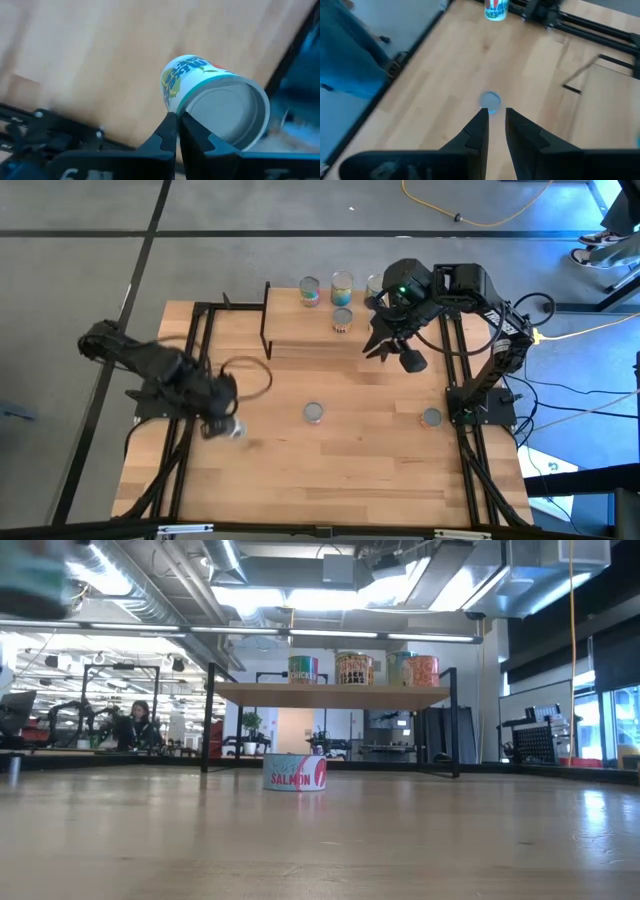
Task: Pick and place cans onto a shelf
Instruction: Put the canned vegetables on the shelf
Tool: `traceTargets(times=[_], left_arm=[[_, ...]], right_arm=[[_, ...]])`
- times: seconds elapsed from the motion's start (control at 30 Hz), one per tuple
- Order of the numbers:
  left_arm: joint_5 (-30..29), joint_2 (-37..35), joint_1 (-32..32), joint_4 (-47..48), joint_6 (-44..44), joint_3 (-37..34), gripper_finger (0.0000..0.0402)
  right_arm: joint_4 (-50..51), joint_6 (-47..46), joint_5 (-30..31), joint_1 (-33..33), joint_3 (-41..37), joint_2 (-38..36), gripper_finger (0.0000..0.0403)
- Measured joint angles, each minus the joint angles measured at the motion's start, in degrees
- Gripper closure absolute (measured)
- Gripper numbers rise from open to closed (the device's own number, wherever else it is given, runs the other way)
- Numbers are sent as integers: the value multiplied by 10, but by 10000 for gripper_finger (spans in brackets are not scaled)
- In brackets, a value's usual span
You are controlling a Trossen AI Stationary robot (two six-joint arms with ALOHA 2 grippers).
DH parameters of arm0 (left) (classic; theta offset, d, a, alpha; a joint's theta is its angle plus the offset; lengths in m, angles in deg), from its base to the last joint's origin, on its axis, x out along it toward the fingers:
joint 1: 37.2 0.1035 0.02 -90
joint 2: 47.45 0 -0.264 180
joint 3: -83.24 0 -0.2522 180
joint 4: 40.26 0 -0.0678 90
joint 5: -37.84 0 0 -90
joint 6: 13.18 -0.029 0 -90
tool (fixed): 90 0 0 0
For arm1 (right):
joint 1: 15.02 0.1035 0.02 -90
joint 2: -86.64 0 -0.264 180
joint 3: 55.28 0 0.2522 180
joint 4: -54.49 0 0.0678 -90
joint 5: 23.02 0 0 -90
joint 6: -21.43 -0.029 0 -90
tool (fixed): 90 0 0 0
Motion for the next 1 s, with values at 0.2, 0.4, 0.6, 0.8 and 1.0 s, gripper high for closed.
traceTargets(times=[0.2,0.4,0.6,0.8,1.0], left_arm=[[-55,13,129,2,-15,97,401],[-111,76,241,4,-155,201,401],[-110,159,352,16,-275,304,401],[-44,236,471,43,-380,406,401],[-29,305,589,78,-422,480,401]], right_arm=[[-6,-30,100,-1,0,0,336],[-12,-56,153,-2,0,0,336],[-14,-58,154,-2,0,0,336],[-14,-58,155,-2,0,0,336],[-14,-58,154,-2,0,0,336]])
